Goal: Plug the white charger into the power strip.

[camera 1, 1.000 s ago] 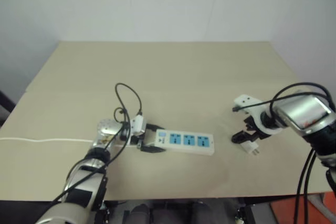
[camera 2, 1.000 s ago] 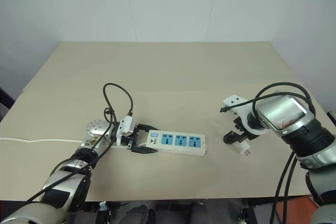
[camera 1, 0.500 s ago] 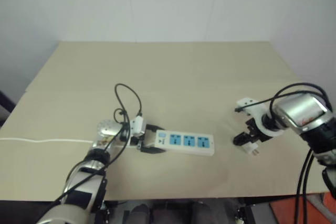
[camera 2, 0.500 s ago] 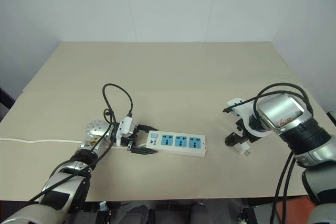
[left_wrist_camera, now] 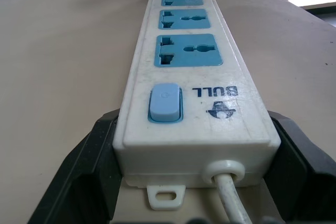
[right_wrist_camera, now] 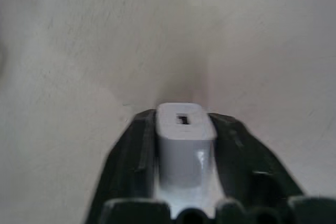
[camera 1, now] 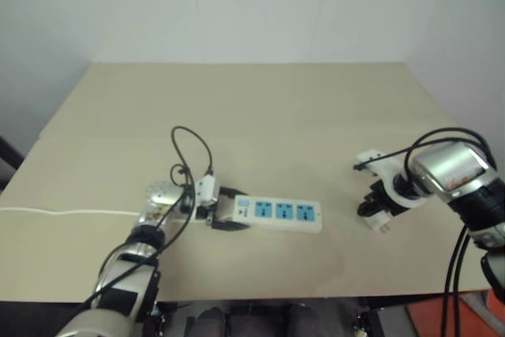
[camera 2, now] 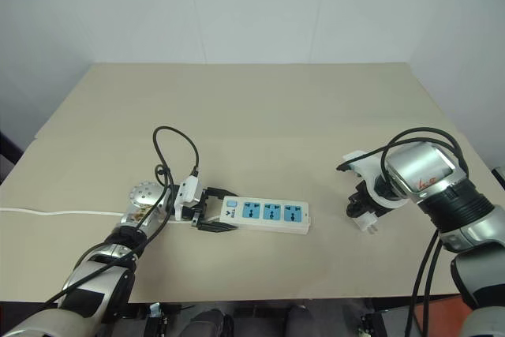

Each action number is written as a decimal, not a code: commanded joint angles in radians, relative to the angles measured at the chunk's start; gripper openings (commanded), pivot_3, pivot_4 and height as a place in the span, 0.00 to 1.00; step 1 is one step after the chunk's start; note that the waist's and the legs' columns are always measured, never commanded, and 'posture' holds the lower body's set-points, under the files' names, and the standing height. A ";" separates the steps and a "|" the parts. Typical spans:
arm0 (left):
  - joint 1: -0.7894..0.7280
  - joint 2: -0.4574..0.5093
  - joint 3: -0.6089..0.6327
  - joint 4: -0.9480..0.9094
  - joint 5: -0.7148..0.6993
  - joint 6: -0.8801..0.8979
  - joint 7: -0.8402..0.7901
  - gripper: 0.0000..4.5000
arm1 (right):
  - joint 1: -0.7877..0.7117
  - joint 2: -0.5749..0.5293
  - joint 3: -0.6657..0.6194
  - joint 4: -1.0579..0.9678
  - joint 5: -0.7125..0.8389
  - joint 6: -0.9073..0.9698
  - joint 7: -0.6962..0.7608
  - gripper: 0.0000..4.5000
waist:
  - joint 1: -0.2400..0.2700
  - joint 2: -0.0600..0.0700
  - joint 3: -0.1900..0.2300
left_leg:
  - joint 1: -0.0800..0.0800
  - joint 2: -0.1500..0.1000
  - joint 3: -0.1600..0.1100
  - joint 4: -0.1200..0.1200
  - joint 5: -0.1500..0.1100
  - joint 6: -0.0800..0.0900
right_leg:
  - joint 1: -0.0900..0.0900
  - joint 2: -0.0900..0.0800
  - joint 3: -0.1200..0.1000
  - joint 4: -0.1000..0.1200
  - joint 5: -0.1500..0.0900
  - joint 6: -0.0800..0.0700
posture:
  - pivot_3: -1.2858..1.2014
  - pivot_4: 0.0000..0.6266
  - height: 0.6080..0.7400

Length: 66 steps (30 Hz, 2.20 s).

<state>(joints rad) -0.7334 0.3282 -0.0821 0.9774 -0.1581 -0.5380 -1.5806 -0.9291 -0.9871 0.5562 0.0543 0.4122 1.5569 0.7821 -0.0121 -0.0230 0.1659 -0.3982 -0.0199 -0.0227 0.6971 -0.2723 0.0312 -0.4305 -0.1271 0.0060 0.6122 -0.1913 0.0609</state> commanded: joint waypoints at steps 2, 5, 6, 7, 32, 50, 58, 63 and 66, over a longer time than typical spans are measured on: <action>0.013 -0.002 -0.012 -0.003 0.011 0.006 0.003 0.73 | -0.005 -0.011 -0.015 -0.019 -0.008 -0.010 0.002 0.25 | 0.000 0.000 0.000 | 0.000 0.000 0.000 0.000 0.000 0.000 | 0.000 0.000 0.000 0.000 0.000 0.000 | 0.52 0.24 1.00; 0.012 -0.002 -0.018 -0.012 0.006 0.019 -0.019 0.73 | -0.015 -0.013 -0.028 -0.042 -0.008 -0.005 -0.005 0.25 | 0.000 0.000 0.000 | 0.000 0.000 0.000 0.000 0.000 0.000 | 0.000 0.000 0.000 0.000 0.000 0.000 | 0.52 0.24 1.00; 0.012 -0.001 -0.019 -0.016 0.005 0.022 -0.024 0.73 | -0.019 -0.013 -0.036 -0.053 -0.011 -0.003 -0.012 0.25 | 0.000 0.000 0.000 | 0.000 0.000 0.000 0.000 0.000 0.000 | 0.000 0.000 0.000 0.000 0.000 0.000 | 0.52 0.24 1.00; 0.012 0.000 -0.020 -0.021 0.005 0.026 -0.027 0.73 | -0.026 -0.010 -0.054 -0.070 -0.011 -0.001 -0.020 0.25 | -0.001 0.000 0.000 | 0.000 0.000 0.000 0.000 0.000 0.000 | 0.000 0.000 0.000 0.000 0.000 0.000 | 0.52 0.24 1.00; 0.087 0.041 -0.066 -0.201 0.025 0.166 0.058 0.73 | 0.450 0.632 -0.571 -0.311 0.127 -1.042 0.121 0.25 | -0.003 -0.001 -0.002 | 0.008 0.000 -0.002 0.000 0.000 0.000 | 0.008 0.000 -0.001 0.001 0.000 0.001 | 0.52 0.24 1.00; 0.111 0.056 -0.069 -0.265 0.008 0.203 0.088 0.73 | 0.418 0.731 -0.445 0.126 0.048 -1.427 0.444 0.25 | -0.004 -0.001 -0.002 | 0.010 0.000 -0.001 -0.001 0.001 -0.001 | 0.008 0.001 -0.001 0.002 0.000 0.000 | 0.52 0.24 1.00; 0.111 0.065 -0.068 -0.267 0.003 0.203 0.087 0.73 | 0.405 0.738 -0.464 0.223 0.021 -1.495 0.455 0.25 | -0.004 -0.001 -0.002 | 0.010 0.000 -0.001 -0.001 0.001 -0.001 | 0.008 0.001 0.000 0.002 0.000 0.000 | 0.52 0.24 1.00; 0.105 0.067 -0.068 -0.260 0.002 0.200 0.084 0.73 | 0.404 0.729 -0.471 0.250 0.013 -1.503 0.454 0.25 | -0.005 -0.001 -0.002 | 0.011 0.000 -0.001 -0.001 0.001 -0.001 | 0.008 0.001 0.000 0.002 0.000 0.000 | 0.52 0.24 1.00; 0.101 0.068 -0.068 -0.254 0.003 0.195 0.083 0.73 | 0.401 0.721 -0.481 0.262 0.013 -1.504 0.450 0.25 | -0.006 -0.001 -0.002 | 0.011 0.000 -0.001 -0.001 0.001 -0.001 | 0.008 0.001 0.000 0.002 0.000 0.000 | 0.52 0.24 1.00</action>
<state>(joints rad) -0.6271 0.3830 -0.1428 0.7319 -0.1602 -0.3390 -1.4946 -0.5155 -0.2552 0.1003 0.3158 0.4239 0.0697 1.2296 -0.0176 -0.0237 0.1638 -0.3876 -0.0200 -0.0239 0.6963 -0.2714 0.0297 -0.4221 -0.1261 0.0059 0.6145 -0.1912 0.0613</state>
